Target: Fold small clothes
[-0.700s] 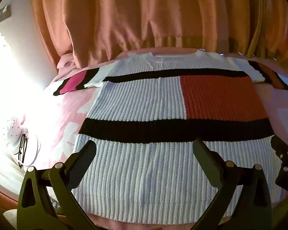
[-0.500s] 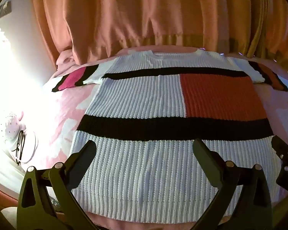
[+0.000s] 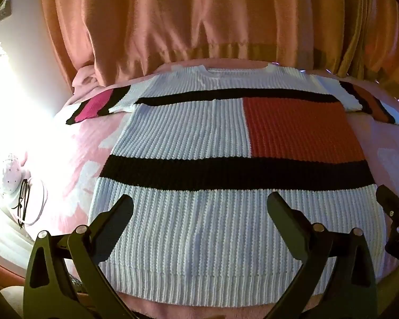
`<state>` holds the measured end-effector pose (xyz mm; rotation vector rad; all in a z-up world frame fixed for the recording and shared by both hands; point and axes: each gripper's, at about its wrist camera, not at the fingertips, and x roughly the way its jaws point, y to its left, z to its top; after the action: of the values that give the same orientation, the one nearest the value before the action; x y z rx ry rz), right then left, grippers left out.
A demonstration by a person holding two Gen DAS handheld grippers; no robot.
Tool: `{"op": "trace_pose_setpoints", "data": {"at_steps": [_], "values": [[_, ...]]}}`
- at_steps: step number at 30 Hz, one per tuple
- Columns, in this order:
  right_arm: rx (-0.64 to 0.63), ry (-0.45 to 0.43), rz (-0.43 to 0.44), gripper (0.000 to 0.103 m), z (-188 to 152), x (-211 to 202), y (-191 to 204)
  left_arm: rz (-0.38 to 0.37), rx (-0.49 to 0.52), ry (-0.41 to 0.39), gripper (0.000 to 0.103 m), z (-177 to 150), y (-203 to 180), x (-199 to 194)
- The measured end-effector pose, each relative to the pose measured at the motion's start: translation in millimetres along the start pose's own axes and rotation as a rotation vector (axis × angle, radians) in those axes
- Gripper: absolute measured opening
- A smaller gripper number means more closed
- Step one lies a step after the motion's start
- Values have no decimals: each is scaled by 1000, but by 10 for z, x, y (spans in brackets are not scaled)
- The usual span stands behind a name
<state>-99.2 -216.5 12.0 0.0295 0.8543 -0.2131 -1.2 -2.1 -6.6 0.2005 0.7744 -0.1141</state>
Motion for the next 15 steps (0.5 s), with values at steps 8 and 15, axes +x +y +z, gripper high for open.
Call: {"op": "trace_pose_setpoints", "data": {"at_steps": [8, 15], "values": [[-10, 1, -6, 98, -65, -34, -22, -5, 7, 5, 98, -19, -12, -10], [-4, 3, -14, 98, -97, -43, -80, -9, 10, 7, 98, -37, -29, -25]]}}
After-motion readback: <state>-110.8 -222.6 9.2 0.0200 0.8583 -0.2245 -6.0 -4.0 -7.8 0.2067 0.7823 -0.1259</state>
